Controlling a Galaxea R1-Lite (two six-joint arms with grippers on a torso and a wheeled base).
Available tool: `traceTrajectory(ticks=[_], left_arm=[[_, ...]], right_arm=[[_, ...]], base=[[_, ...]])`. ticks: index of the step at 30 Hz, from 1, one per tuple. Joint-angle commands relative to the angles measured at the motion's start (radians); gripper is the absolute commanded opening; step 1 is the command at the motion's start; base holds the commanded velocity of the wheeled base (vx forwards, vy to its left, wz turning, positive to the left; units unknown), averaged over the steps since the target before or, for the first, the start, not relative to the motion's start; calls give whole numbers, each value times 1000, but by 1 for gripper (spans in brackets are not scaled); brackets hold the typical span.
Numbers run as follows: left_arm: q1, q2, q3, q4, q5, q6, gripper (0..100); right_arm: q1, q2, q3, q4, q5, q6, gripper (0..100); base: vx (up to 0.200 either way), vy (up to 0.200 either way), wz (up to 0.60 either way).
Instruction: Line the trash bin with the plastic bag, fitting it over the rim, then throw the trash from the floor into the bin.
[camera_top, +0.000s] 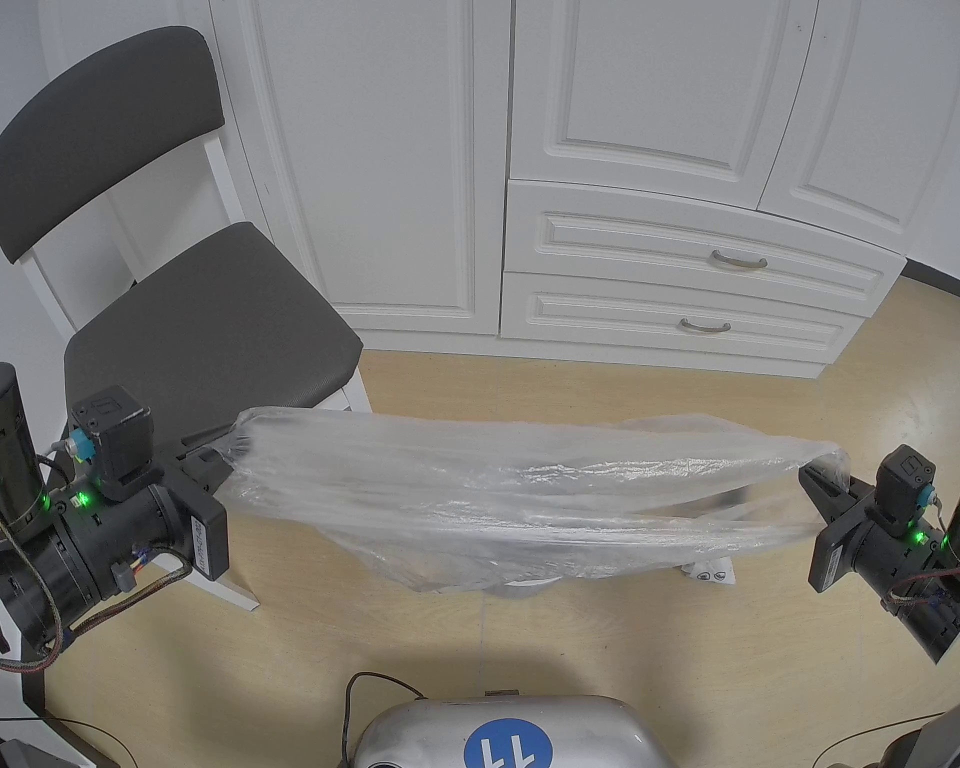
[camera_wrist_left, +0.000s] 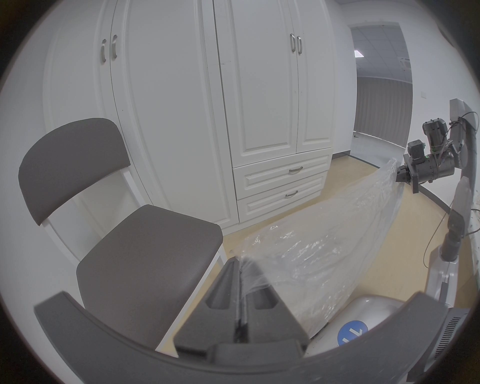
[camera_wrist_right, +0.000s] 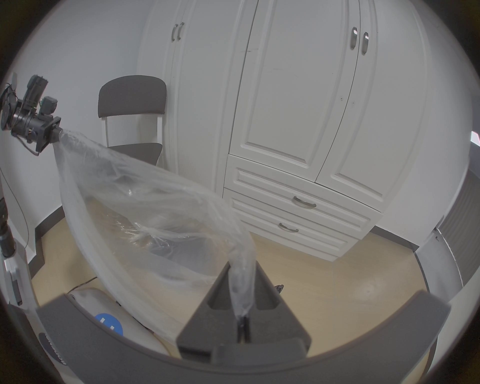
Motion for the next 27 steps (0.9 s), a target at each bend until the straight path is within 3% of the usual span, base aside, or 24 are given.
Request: traceTrajectory(ticks=[1, 9, 23, 27], left_arm=[[1, 2, 3, -1, 1, 1, 0], [1, 9, 2, -2, -1, 1, 0], [-8, 68, -6, -19, -1, 9, 0], [-34, 96, 8, -99, 1, 22, 0]], right_arm=[[0, -8, 13, -1, 1, -13, 0], [-2, 0, 24, 2, -22, -30, 0], [6, 6, 14, -11, -7, -24, 0], [7, 31, 11, -31, 0, -16, 0]], base=[[0, 0, 0], [0, 0, 0], [0, 0, 0], [0, 0, 0]])
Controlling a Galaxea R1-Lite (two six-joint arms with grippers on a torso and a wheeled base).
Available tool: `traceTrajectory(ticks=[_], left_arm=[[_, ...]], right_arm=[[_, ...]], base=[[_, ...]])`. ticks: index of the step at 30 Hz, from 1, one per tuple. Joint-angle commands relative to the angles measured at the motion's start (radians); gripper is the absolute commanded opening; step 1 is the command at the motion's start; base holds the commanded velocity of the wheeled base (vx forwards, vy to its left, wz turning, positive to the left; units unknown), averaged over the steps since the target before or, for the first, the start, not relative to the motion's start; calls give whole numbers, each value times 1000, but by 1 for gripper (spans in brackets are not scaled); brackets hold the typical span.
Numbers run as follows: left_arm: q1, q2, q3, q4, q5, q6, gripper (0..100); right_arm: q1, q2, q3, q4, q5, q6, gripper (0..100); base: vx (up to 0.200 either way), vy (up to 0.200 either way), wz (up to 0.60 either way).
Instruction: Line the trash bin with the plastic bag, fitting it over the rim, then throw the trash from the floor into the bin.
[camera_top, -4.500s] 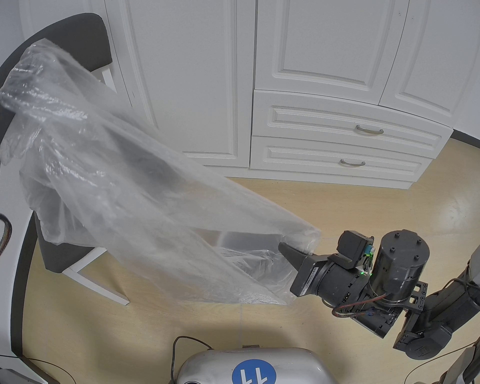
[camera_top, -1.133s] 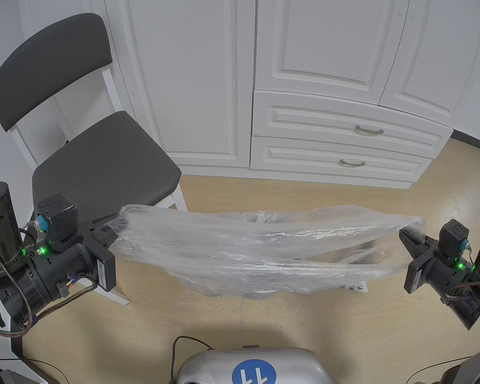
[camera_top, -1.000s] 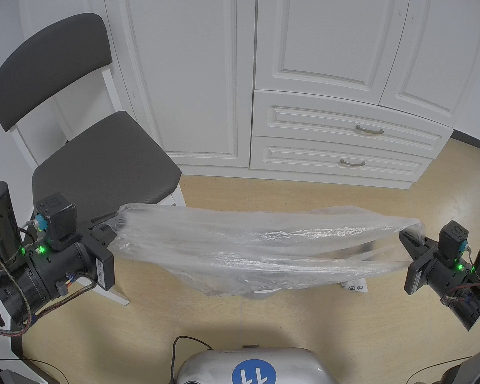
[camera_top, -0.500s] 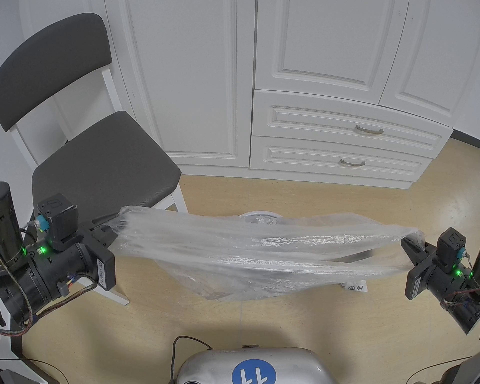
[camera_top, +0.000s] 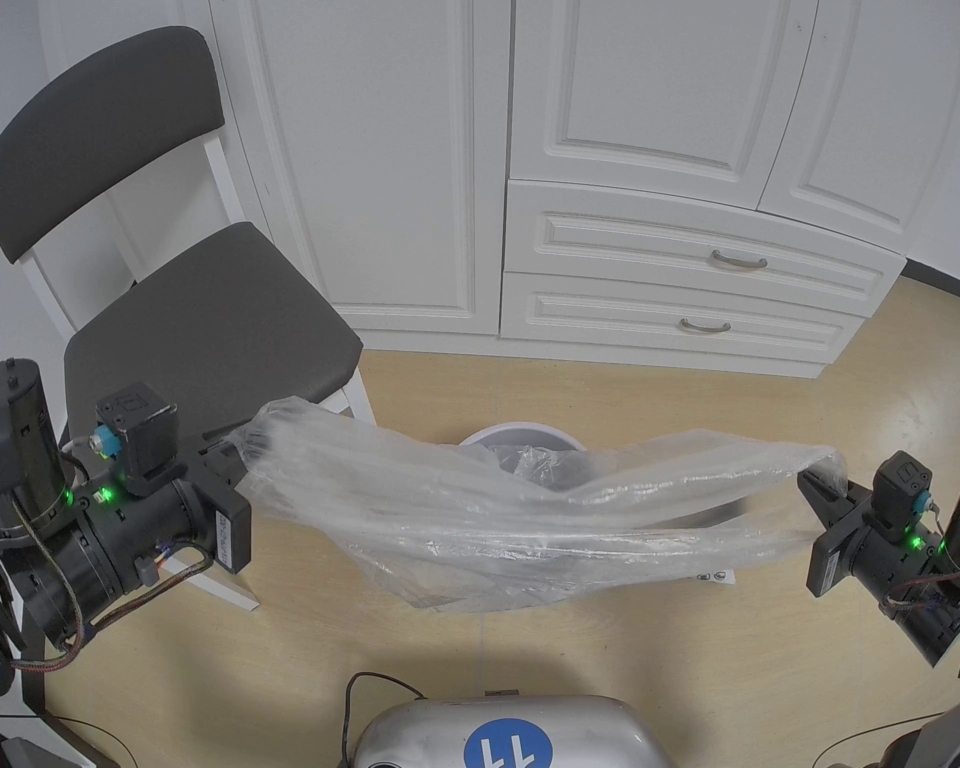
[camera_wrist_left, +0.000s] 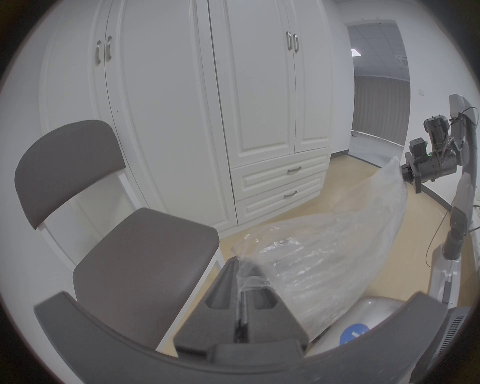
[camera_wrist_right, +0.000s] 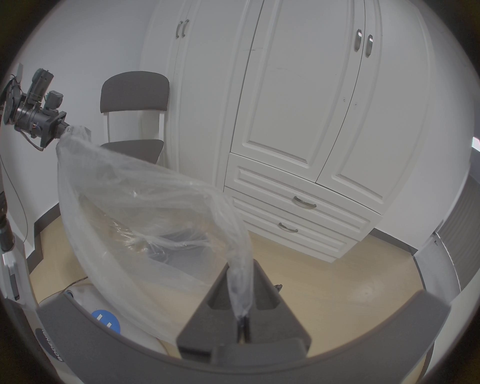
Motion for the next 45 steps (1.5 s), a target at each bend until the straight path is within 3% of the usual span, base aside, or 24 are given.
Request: traceTrajectory(ticks=[1, 9, 17, 29, 45], left_arm=[[-32, 49, 12, -53, 1, 7, 0], [-78, 143, 37, -221, 0, 4, 0], [-125, 198, 73, -401, 0, 5, 0], [-142, 195, 75, -401, 0, 5, 0], [-142, 193, 87, -387, 18, 7, 0]], right_arm=[[4, 33, -4, -30, 4, 5, 0], [13, 142, 22, -249, 41, 7, 0], [57, 182, 35, -318, 53, 16, 0], [97, 189, 35, -317, 96, 65, 0], [126, 225, 36, -318, 101, 100, 0]], base=[[0, 0, 0], [0, 0, 0], [0, 0, 0], [0, 0, 0], [0, 0, 0]])
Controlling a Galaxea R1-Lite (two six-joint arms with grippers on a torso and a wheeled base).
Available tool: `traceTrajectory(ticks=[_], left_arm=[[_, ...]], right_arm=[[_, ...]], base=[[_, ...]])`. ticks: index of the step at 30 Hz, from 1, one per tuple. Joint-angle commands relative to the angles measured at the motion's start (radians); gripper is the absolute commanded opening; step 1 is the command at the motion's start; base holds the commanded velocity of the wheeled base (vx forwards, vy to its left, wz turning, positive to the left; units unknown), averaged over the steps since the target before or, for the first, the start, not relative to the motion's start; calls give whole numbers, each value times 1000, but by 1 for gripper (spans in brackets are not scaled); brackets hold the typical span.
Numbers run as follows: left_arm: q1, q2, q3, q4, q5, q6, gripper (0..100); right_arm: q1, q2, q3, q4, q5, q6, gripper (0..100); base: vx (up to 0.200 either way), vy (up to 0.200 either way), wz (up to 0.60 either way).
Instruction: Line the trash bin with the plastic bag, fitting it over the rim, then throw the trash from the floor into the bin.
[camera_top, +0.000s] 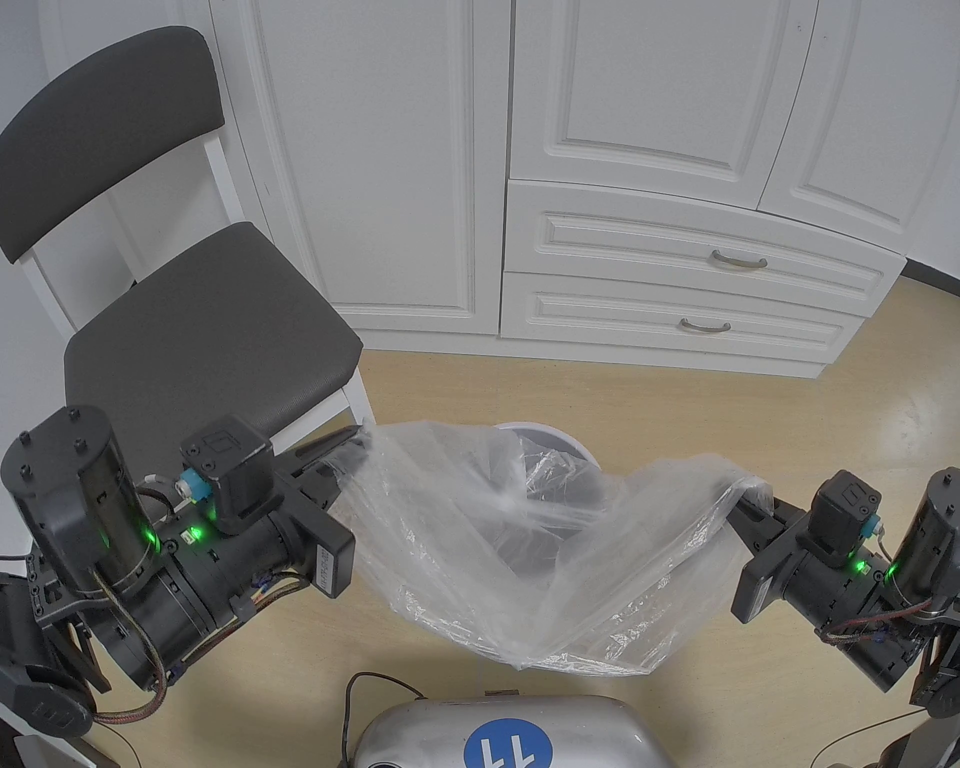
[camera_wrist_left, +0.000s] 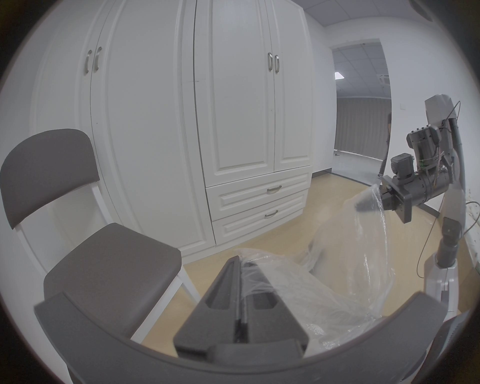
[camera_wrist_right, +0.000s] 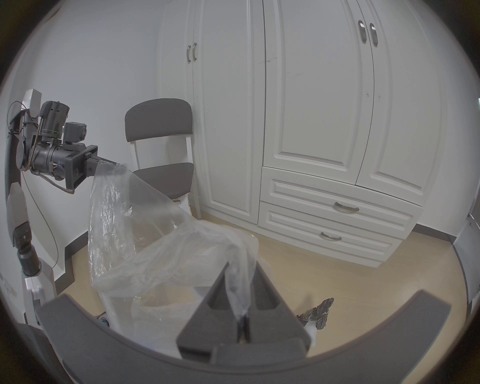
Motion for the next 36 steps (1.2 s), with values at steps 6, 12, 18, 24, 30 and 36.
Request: traceTrajectory(ticks=[6, 12, 18, 24, 30, 36], left_arm=[[-1, 27, 0, 5, 112, 36, 0], [-1, 28, 0, 8, 120, 37, 0], [-12, 31, 0, 10, 138, 39, 0], [-30, 47, 0, 5, 221, 68, 0], [-50, 64, -3, 5, 318, 83, 0], [-73, 91, 0, -7, 436, 129, 0]], right_arm=[[10, 24, 0, -2, 0, 4, 0], [11, 31, 0, -2, 0, 9, 0], [25, 36, 0, -2, 0, 18, 0], [34, 41, -2, -2, 0, 29, 0], [37, 39, -2, -2, 0, 29, 0], [46, 41, -2, -2, 2, 30, 0]], base=[[0, 0, 0], [0, 0, 0], [0, 0, 0], [0, 0, 0], [0, 0, 0], [0, 0, 0]])
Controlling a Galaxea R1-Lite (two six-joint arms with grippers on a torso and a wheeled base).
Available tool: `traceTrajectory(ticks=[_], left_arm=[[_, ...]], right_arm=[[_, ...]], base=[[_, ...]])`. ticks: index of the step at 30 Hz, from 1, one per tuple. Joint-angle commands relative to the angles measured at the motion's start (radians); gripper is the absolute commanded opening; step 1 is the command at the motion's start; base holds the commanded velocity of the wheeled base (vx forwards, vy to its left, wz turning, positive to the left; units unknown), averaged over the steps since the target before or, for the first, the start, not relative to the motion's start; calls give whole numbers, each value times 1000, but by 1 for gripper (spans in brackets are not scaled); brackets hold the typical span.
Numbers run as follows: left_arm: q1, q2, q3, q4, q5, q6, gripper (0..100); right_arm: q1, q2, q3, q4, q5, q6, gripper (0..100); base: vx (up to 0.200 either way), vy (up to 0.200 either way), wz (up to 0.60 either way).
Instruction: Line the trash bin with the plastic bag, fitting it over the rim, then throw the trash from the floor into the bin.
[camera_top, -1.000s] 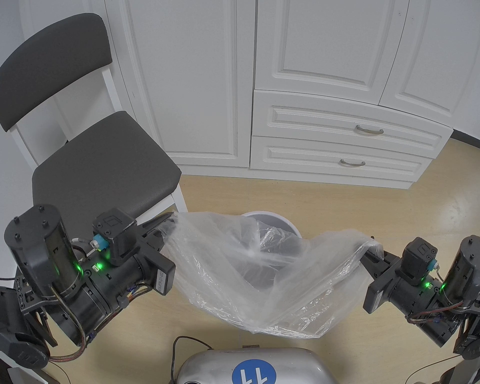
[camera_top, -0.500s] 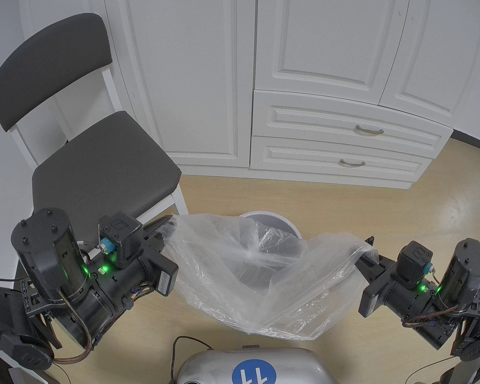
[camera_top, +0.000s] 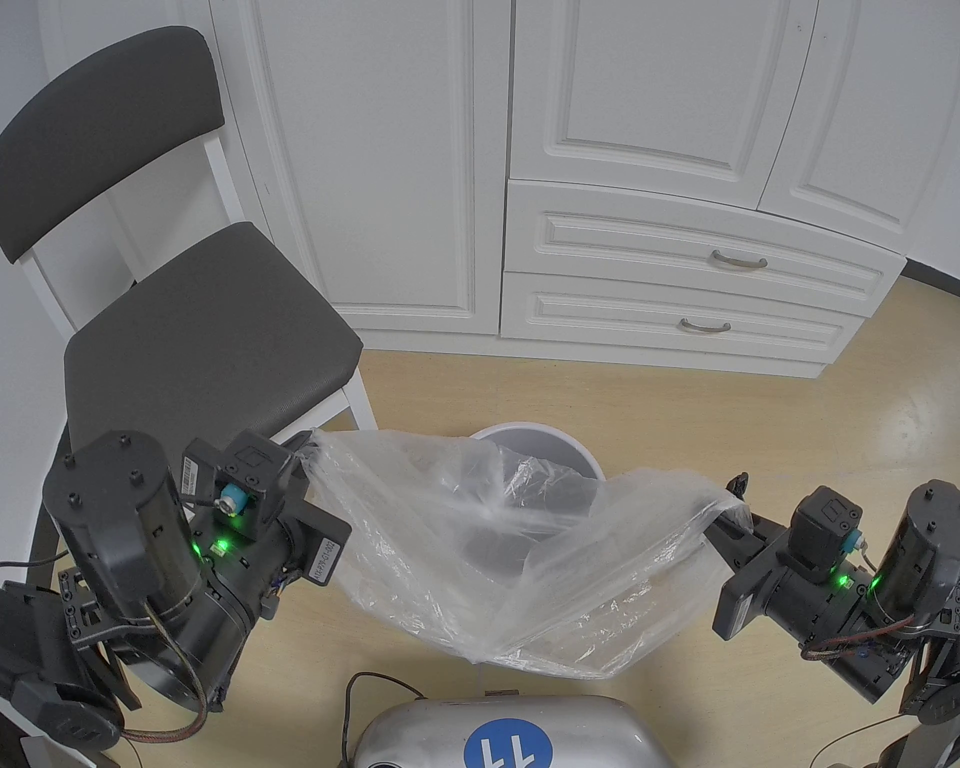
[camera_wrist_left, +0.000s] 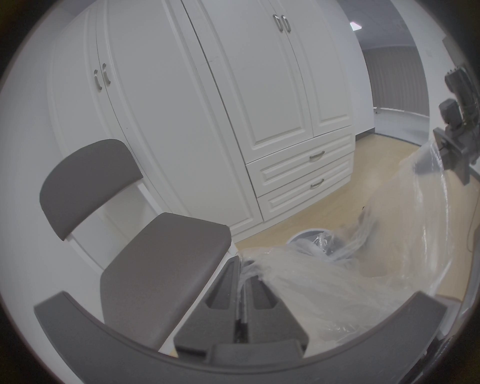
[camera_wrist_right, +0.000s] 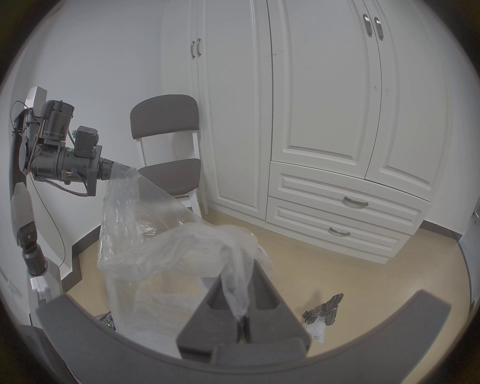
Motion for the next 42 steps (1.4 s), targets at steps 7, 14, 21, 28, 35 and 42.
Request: traceTrajectory(ticks=[7, 14, 21, 28, 35, 42], left_arm=[[-50, 34, -2, -22, 14, 6, 0], [-119, 67, 29, -105, -91, 5, 0], [-205, 155, -23, -160, -98, -101, 0], [-216, 225, -106, -201, -98, -196, 0], [-163, 311, -198, -203, -101, -279, 0], [-157, 311, -212, -204, -103, -291, 0]], right_arm=[[12, 53, -3, -4, 26, 43, 0], [46, 68, 2, -2, 57, 62, 0], [106, 183, -15, -80, 63, 157, 0], [109, 373, -11, -450, 63, 165, 0], [70, 468, -47, -467, 77, 204, 0], [70, 491, -113, -467, 77, 284, 0]], base=[[0, 0, 0], [0, 0, 0], [0, 0, 0], [0, 0, 0], [0, 0, 0], [0, 0, 0]])
